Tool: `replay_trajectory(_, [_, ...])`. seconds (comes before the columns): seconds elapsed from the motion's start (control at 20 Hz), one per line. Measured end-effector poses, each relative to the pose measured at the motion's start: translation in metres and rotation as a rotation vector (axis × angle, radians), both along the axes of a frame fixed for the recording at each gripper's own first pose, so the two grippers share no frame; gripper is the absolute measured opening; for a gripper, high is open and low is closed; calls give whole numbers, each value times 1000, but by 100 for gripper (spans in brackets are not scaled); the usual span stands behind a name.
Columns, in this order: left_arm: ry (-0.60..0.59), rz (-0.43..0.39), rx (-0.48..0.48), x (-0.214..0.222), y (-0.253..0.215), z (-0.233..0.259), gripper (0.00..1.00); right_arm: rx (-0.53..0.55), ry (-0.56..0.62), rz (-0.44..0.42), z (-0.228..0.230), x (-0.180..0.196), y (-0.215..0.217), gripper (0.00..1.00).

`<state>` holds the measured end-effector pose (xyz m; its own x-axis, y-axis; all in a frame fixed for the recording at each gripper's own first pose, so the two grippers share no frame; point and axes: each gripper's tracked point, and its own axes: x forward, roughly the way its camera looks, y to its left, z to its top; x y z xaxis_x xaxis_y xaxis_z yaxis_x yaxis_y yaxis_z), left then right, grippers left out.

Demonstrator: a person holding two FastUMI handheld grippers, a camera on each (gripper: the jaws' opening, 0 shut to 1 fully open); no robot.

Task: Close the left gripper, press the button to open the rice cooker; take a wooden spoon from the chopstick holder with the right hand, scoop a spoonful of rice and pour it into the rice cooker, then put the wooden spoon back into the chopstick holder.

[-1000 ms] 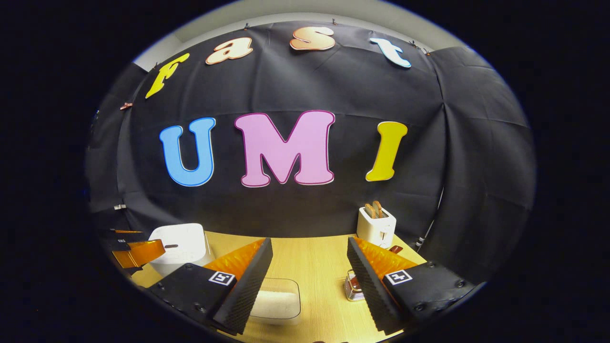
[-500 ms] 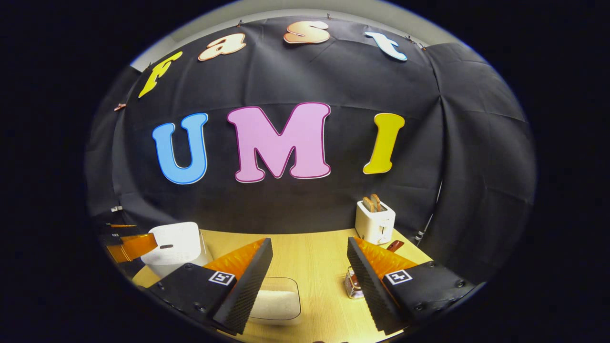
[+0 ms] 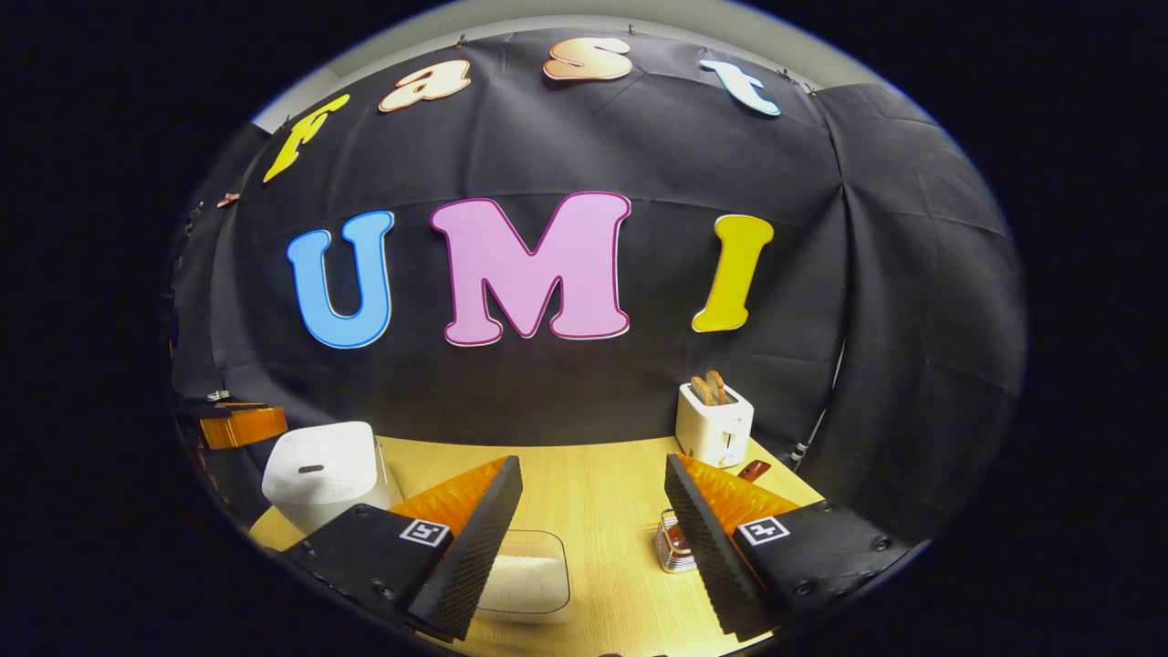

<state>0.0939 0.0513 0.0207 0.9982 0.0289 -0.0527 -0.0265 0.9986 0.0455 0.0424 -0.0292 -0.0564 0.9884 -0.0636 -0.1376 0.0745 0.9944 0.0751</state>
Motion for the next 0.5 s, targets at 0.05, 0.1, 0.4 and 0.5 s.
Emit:
replay_trajectory(0.05, [11,17,-14,6,8,-1,44,-3,3,-10,-1,0,-4,98])
replay_trajectory(0.1, [21,45,-27,13,19,-4,34,-7,3,-18,-2,0,-7,98])
replay_trajectory(0.4, [186,176,-114,56,74,-53,6,-39,17,-51,-7,-8,-24,98])
replay_trajectory(0.5, [248,207,-155,69,89,-75,5,-42,32,-67,-11,-12,-31,98])
